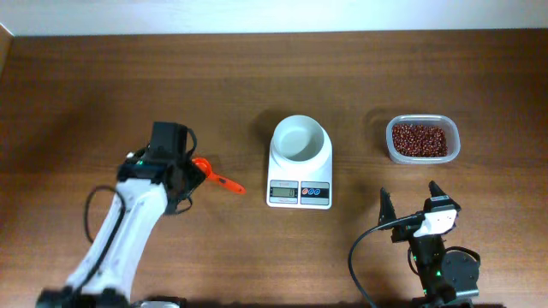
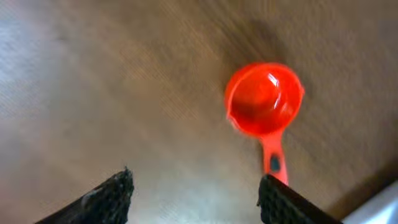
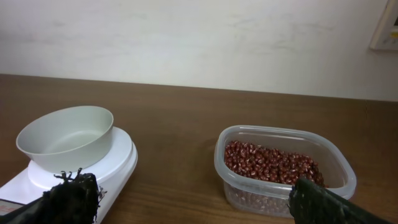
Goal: Scoop and weigh 50g on scale
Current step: 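Reach the left gripper to the orange scoop and grasp its bowl rim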
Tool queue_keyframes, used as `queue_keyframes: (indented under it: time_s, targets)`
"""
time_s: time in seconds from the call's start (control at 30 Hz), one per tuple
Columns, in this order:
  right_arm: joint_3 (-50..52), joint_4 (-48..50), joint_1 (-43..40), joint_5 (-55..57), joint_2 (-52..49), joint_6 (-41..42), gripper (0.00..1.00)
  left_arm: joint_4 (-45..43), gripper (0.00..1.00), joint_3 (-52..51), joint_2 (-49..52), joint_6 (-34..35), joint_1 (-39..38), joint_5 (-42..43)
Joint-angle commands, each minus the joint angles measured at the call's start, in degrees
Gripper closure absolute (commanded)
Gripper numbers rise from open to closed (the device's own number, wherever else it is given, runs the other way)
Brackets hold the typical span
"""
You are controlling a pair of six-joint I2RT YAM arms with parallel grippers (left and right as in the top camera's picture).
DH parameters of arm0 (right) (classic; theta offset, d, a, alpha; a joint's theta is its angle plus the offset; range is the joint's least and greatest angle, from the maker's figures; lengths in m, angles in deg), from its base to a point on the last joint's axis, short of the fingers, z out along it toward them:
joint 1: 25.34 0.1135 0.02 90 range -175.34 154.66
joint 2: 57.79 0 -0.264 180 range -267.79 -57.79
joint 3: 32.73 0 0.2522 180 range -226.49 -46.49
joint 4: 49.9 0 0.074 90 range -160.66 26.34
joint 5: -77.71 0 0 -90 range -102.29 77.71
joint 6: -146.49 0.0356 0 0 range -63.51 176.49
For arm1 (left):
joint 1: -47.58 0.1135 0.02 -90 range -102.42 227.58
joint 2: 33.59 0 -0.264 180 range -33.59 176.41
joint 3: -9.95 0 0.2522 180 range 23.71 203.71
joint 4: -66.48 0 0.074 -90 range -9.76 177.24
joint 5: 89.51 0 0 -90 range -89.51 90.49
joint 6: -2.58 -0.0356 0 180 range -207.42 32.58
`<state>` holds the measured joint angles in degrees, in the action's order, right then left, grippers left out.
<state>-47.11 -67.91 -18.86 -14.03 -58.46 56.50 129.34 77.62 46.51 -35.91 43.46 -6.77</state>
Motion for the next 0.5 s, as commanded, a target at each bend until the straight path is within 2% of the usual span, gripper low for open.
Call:
queue_keyframes:
  time_s: [0.0,0.13,0.27,0.33,0.4,0.47]
  targets:
    - [0.3,-0.2,0.3,-0.6,0.4,0.4,0.01,-4.3,0.37,0.6,7.3,3.2,0.0,-1.4]
    - [0.3,-0.2,0.3,-0.6,0.4,0.4,0.01,-9.6,0.39,0.6,13.2,3.1,0.0,-1.3]
    - [0.3,-0.2,0.4,-0.6,0.4,0.4,0.01,-14.0,0.49,0.6,17.2,3.1,0.0,-1.4]
    - [0.3,-0.2,0.3,-0.6,0.4,0.4,0.01,-14.9,0.60,0.6,18.8,3.6,0.0,-1.4]
    - [0.3,-0.2,0.3,-0.6,0.4,0.4,0.01,-15.7,0.67,0.5,20.4,4.9,0.0,-1.4]
    - [0.3,-0.2,0.3,-0.6,0.4,0.4,0.01,-16.1,1.00,0.6,20.9,4.9,0.0,-1.4]
